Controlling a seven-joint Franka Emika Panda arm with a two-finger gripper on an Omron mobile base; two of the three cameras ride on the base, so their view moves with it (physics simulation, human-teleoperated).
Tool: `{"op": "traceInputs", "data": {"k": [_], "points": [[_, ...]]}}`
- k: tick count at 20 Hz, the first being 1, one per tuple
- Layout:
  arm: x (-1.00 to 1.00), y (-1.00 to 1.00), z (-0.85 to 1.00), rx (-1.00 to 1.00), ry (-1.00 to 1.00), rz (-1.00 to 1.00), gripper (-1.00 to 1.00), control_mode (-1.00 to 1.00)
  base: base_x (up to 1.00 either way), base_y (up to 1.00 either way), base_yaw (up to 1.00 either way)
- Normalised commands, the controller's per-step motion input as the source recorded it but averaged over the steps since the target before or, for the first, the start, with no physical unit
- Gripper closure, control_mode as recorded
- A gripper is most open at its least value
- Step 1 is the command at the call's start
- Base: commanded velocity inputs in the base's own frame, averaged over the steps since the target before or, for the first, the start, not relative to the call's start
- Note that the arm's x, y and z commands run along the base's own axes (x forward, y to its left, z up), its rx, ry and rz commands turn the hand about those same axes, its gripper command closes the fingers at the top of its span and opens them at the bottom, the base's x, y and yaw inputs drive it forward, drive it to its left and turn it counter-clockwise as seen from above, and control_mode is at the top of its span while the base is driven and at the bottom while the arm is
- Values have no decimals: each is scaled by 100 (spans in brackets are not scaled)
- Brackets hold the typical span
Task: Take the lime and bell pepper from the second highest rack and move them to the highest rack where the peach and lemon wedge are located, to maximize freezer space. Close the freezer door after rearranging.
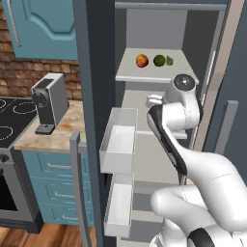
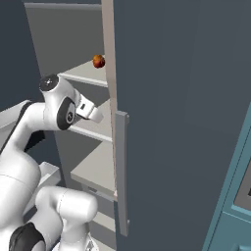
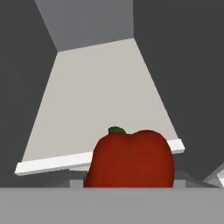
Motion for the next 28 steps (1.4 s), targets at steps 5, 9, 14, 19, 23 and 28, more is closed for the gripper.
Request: {"op": "traceInputs", "data": {"k": [5,9,14,19,23,28], "points": [[-54,0,76,0,-1,0,100,-100,0,0,0],[-31,0,76,0,-15,0,100,-100,0,0,0],[-5,0,82,0,-20,0,100,-100,0,0,0],[16,0,54,0,-3,0,100,-100,0,0,0],[50,0,10,0,5,0,100,-100,0,0,0],[59,0,-4,0,14,0,100,-100,0,0,0]]}}
